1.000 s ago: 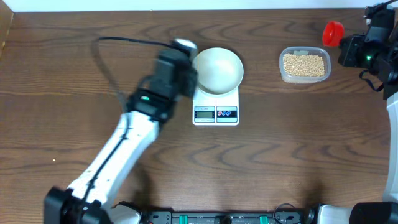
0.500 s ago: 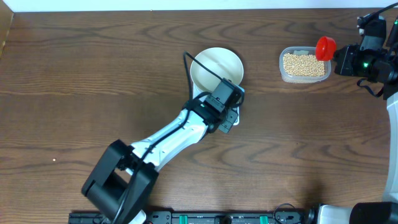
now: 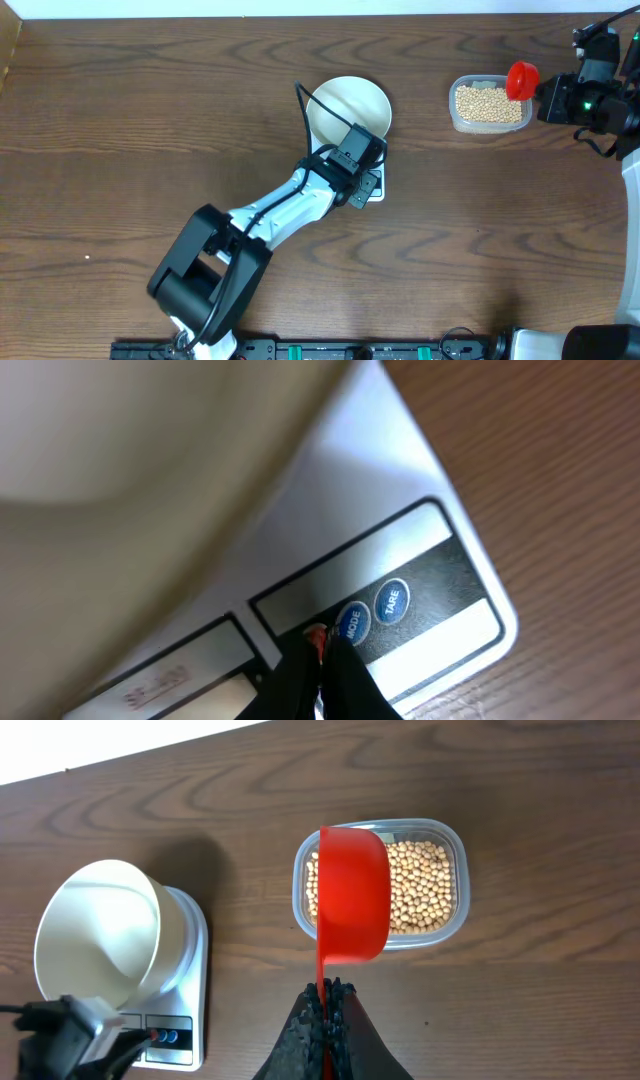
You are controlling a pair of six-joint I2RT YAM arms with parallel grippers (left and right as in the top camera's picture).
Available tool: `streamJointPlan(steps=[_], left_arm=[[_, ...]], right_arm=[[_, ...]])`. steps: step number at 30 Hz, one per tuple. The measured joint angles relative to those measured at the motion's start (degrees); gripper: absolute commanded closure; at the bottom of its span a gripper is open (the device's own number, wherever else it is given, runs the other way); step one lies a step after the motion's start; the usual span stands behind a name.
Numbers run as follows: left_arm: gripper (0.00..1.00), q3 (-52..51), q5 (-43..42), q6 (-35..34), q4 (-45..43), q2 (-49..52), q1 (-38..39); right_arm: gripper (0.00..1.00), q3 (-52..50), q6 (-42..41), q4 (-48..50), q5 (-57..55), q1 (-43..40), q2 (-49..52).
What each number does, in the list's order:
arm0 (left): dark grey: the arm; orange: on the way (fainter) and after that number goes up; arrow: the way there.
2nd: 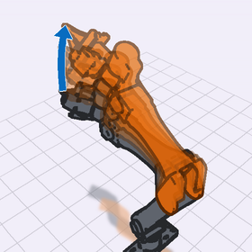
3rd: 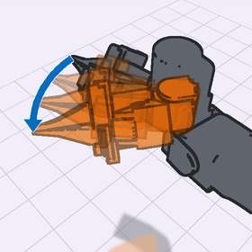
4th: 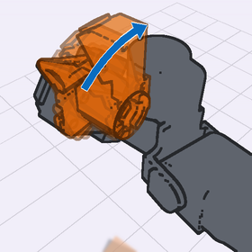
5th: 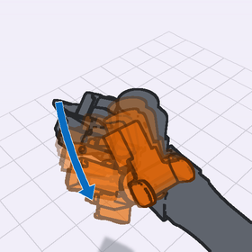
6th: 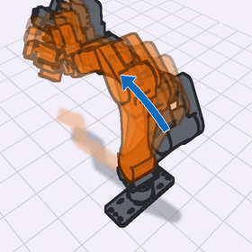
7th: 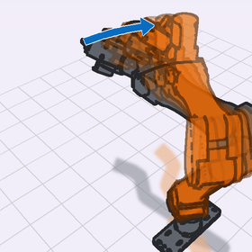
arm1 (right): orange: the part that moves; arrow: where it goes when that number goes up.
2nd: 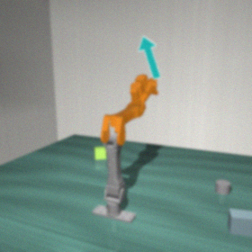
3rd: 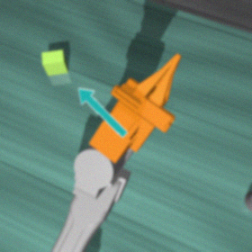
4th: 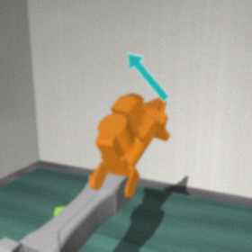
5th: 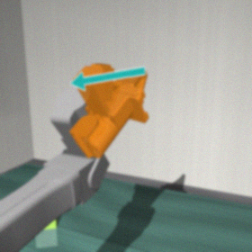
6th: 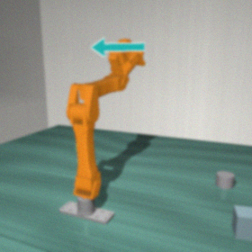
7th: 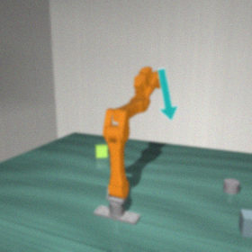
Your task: Scoop item into bowl and weigh 50g on scale
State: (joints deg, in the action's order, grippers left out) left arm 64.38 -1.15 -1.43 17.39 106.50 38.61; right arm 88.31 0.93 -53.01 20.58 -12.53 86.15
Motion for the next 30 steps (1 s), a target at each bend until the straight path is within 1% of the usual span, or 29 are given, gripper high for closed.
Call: streamJointPlan(steps=[12,21,30], left_arm=[[0.93,0.0,0.0,0.7,-0.3,1.2,0.0],[0.93,0.0,0.0,1.3,-2.4,-2.9,-0.3],[0.92,0.1,0.0,1.3,-1.3,1.6,-0.3]], right_arm=[[0.99,0.0,0.0,-0.6,0.0,0.0,0.0],[0.99,0.0,0.2,-0.8,0.0,0.0,0.0],[0.99,0.0,0.4,-1.3,0.0,0.0,0.0]])
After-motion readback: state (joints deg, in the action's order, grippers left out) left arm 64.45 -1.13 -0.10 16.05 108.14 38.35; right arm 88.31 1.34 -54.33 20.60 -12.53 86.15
